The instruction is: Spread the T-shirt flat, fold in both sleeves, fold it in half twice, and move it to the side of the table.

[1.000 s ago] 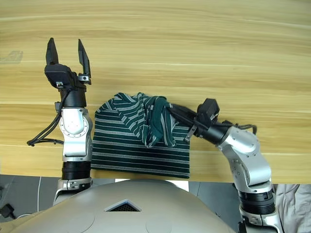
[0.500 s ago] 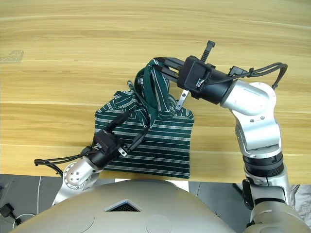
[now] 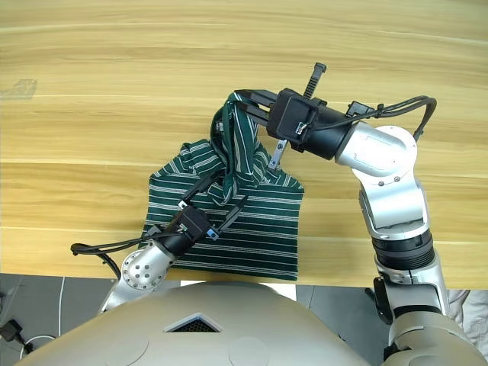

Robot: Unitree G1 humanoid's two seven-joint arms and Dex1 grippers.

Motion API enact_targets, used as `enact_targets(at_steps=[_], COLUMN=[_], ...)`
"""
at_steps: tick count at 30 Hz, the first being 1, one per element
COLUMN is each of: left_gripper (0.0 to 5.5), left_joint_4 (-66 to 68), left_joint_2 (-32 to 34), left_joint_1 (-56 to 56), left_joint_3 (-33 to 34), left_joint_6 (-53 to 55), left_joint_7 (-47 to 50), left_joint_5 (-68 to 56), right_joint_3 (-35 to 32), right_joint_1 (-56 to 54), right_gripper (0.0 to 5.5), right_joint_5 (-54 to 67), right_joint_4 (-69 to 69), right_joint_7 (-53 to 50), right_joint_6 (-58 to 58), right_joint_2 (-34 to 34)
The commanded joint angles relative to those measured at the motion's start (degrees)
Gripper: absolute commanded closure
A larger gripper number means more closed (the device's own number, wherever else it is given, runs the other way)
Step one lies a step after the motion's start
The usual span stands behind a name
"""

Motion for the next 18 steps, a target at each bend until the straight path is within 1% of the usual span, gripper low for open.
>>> enact_targets(at_steps=[1,2,9,12,13,16,18], left_gripper=[2.35,2.35,3.54,3.98,4.25,4.75,5.01], left_joint_4=[2.2,3.0,7.5,7.7,7.6,7.4,7.2], left_joint_2=[-1.3,-1.5,-1.7,-1.7,-1.7,-1.6,-1.6], left_joint_1=[-1.6,-2.0,-3.1,-3.5,-3.7,-3.8,-3.7], left_joint_3=[0.2,0.4,1.5,2.7,3.1,4.1,4.7], left_joint_6=[-1.2,-1.2,-2.6,-3.1,-3.1,-3.2,-3.4], left_joint_7=[3.0,3.5,6.2,7.1,7.3,7.6,7.7], left_joint_5=[3.0,3.5,4.7,4.8,4.7,4.4,4.2], right_joint_3=[0.0,0.1,0.0,0.0,-0.1,-0.3,-0.5], right_joint_1=[0.4,0.5,1.1,1.2,1.3,1.3,1.5], right_gripper=[5.48,5.48,5.48,5.48,5.48,5.48,5.48], right_joint_5=[0.5,0.6,0.5,0.2,-0.1,-0.8,-1.0], right_joint_4=[-1.8,-2.0,-2.5,-1.9,-1.4,0.3,1.5], right_joint_7=[0.5,0.5,0.5,0.5,0.4,0.1,0.1], right_joint_6=[-0.2,-0.2,-0.4,-0.8,-1.1,-1.9,-2.4], right_joint_2=[-0.2,-0.2,-0.1,-0.1,-0.1,-0.2,-0.3])
